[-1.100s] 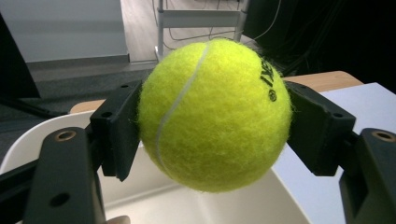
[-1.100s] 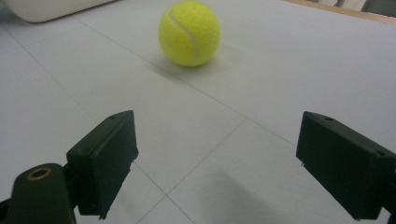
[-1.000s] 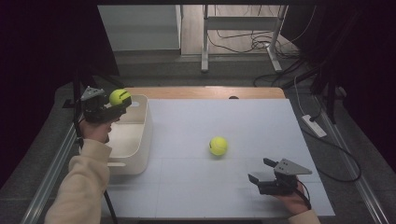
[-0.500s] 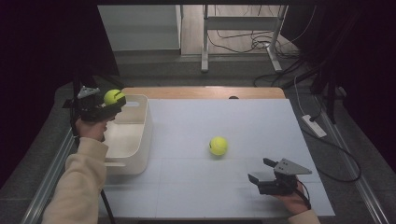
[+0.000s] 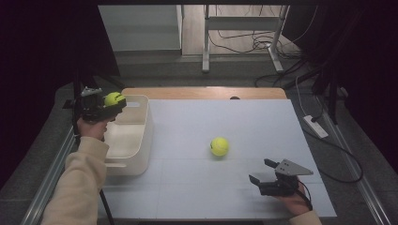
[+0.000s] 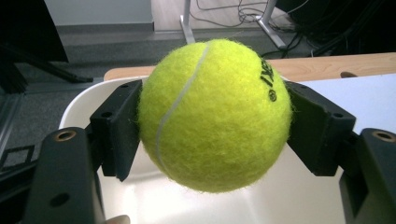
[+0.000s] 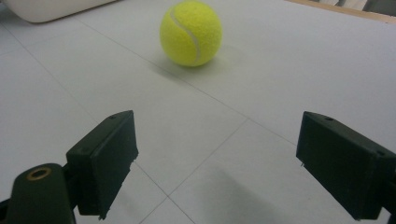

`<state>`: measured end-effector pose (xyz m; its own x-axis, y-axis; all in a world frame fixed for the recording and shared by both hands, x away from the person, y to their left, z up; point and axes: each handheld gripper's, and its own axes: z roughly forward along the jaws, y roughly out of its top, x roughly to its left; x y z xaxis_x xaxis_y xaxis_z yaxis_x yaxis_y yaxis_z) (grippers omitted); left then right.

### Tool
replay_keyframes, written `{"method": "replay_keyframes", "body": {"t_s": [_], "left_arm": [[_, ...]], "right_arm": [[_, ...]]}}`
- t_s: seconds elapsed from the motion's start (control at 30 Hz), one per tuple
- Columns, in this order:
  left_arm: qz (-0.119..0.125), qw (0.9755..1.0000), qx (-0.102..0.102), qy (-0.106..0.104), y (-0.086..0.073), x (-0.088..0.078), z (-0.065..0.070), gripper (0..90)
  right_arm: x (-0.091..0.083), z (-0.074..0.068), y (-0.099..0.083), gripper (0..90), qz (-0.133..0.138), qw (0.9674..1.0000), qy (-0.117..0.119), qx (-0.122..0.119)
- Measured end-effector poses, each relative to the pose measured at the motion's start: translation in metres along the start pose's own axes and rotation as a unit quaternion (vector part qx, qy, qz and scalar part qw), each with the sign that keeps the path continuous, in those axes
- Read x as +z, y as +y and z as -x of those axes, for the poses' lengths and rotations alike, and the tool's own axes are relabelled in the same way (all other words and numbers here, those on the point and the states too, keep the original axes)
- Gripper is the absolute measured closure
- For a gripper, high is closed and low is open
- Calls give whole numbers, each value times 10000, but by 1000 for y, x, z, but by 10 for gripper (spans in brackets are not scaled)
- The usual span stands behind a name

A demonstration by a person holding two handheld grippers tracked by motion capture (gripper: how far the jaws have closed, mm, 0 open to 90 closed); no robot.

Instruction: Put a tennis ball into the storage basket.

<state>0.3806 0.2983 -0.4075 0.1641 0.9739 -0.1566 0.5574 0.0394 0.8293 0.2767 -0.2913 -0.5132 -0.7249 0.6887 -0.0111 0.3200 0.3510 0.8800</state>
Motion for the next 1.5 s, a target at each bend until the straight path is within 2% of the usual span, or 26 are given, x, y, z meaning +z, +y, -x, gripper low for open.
{"method": "replay_keyframes", "body": {"t_s": [0.33, 0.7, 1.17, 1.27, 1.37, 1.5], "left_arm": [[-501, 9987, -8, 105, -2, 12, -1, 269], [-669, 9977, 72, 75, -2, 13, 2, 267], [-619, 9981, 49, 52, -3, 12, 2, 264], [-607, 9981, 25, 113, -3, 11, 2, 260], [-495, 9987, -33, 89, -1, 9, 3, 167], [-283, 9995, -79, -127, 1, 3, 8, 116]], "right_arm": [[0, 0, 0, 126, -7, 10000, 2, -5], [0, 0, 0, 126, 8, 10000, 20, 12], [0, 1, 0, 127, -6, 10000, -1, 3], [0, 1, 0, 127, 2, 10000, 0, 0], [0, 0, 0, 126, 3, 10000, 1, 0], [0, 0, 0, 127, -3, 10000, 6, -6]]}}
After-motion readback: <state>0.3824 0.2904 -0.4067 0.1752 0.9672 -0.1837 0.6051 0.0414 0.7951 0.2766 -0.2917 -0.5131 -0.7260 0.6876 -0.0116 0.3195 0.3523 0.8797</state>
